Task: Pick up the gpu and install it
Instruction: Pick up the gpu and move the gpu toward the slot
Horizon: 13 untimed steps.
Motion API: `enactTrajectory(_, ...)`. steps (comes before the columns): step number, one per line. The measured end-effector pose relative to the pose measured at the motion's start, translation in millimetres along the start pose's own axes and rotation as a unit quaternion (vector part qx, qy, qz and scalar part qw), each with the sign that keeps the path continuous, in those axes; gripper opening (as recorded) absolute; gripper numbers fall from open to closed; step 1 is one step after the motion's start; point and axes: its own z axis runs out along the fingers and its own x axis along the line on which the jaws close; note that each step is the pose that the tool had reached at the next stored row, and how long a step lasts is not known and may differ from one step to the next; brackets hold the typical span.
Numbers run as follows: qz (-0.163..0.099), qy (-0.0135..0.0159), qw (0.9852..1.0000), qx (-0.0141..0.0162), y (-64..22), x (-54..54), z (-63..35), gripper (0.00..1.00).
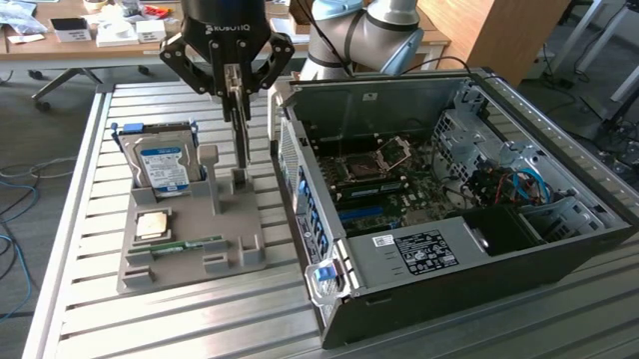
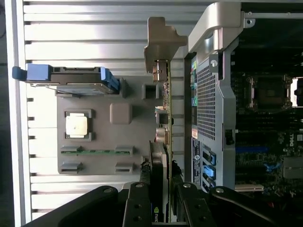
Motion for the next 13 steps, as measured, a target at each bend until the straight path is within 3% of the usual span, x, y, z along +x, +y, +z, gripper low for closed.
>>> enactTrajectory(13,0.0,0.0001,1.0,0.0001,0.1,-0.1,-2.6,0.27)
